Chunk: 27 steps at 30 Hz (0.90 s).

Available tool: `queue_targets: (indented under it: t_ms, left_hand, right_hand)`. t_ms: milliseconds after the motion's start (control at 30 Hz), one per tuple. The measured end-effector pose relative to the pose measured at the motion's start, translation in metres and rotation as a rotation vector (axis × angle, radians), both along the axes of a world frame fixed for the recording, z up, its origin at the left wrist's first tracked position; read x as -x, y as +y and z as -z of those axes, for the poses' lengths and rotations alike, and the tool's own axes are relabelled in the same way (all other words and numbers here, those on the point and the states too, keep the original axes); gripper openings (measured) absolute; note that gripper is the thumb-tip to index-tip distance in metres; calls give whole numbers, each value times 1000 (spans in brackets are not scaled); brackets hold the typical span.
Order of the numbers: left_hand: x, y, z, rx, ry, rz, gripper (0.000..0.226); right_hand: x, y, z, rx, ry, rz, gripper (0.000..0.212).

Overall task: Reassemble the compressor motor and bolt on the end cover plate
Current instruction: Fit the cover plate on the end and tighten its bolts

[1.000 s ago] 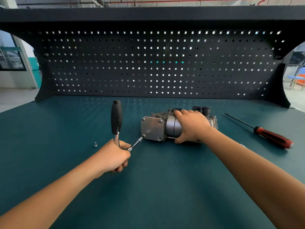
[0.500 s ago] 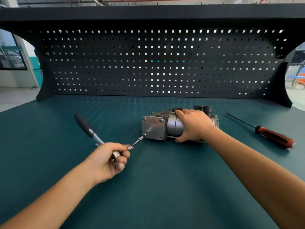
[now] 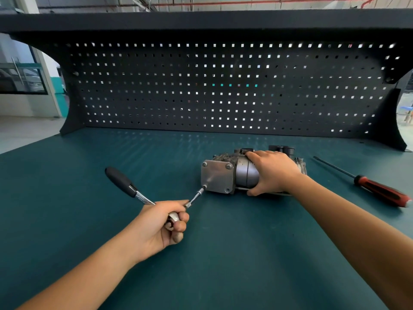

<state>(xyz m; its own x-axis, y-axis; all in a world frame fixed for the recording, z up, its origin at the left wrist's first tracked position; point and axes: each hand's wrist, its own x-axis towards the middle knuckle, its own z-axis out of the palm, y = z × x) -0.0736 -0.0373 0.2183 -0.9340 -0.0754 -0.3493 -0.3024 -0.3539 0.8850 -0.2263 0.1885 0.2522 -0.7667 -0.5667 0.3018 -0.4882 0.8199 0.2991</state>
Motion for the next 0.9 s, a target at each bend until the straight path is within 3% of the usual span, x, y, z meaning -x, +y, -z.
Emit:
queue_targets:
  t_ms: [167, 300, 467, 700, 900]
  left_hand:
    - [2, -7, -6, -53, -36, 44, 22]
    - [4, -14, -8, -66, -15, 69, 31]
    - [1, -13, -6, 10, 38, 138, 30]
    - [0, -19, -4, 231, 110, 193, 28]
    - [-1, -18, -5, 269, 105, 188, 28]
  right_hand:
    - [-2, 1, 0, 20, -42, 12, 105]
    - [-6, 1, 2, 163, -68, 3, 99]
    - [-5, 0, 6, 15, -26, 79, 82]
    - [-6, 0, 8, 5, -22, 95, 81]
    - [-6, 1, 7, -1, -54, 112, 82]
